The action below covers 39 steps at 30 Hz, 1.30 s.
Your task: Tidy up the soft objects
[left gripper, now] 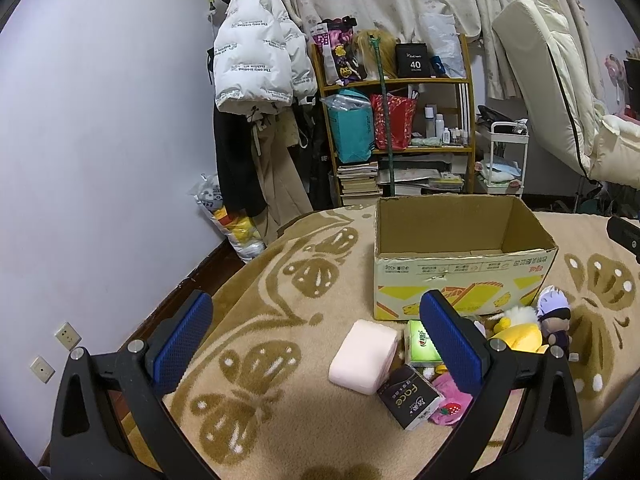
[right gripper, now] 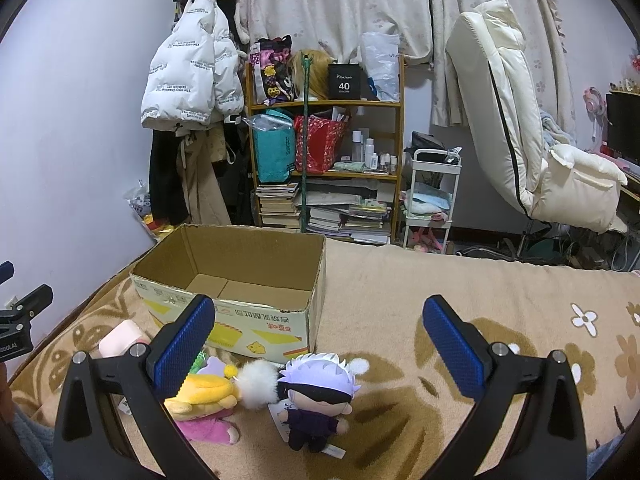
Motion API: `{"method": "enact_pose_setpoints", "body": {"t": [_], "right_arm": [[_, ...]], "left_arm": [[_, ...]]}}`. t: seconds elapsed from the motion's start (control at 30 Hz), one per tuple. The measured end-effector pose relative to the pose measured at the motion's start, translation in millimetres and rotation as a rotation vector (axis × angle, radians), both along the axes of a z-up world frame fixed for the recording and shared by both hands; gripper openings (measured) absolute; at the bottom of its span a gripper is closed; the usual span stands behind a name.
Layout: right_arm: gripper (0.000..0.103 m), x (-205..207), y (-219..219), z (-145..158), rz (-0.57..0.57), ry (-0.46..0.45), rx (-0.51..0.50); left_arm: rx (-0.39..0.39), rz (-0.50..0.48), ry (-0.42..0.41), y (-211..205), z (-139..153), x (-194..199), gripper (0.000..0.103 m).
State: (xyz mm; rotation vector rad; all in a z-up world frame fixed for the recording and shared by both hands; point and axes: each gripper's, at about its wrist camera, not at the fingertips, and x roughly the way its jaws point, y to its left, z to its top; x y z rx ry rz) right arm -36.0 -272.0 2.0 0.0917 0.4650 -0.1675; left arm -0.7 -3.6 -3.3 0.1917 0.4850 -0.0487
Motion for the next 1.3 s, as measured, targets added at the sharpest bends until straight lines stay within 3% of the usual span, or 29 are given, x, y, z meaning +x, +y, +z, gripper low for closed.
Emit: {"method": "enact_pose_setpoints", "body": {"t": [1.3], "right_arm": [[0.103, 0.6, 0.9, 3.2, -0.004, -0.009, 0.002]], "left_arm": [[-0.007, 0.003, 0.005, 3.2, 0.9, 2.6, 0.102]]}}
